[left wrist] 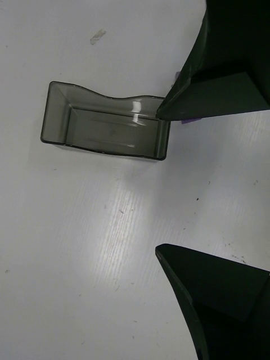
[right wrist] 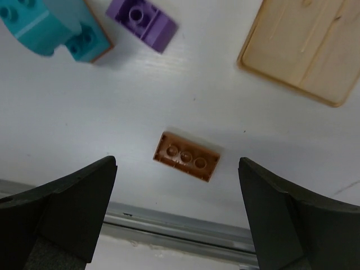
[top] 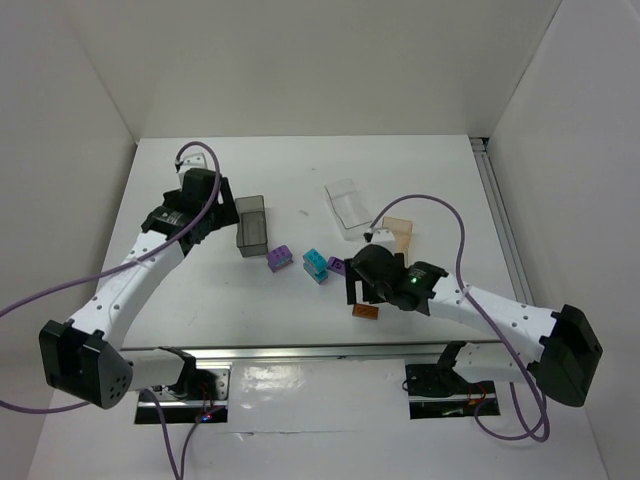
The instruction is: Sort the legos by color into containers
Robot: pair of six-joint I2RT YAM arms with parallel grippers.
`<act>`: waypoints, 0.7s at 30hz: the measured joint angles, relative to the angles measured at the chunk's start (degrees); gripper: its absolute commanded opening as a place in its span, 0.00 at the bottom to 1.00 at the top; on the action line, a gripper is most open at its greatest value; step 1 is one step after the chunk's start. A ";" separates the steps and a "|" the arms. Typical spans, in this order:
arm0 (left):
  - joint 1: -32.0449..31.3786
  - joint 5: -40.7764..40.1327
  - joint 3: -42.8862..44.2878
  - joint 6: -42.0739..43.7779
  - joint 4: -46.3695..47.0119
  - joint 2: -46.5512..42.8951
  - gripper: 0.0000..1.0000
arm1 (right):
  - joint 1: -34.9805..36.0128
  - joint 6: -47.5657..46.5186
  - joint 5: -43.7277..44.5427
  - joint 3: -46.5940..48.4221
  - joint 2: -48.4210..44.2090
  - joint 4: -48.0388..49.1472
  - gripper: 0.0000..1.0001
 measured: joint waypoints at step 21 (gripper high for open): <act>-0.24 3.91 2.08 2.89 -0.50 4.90 0.95 | 3.50 0.72 -4.72 2.08 19.80 -3.43 1.00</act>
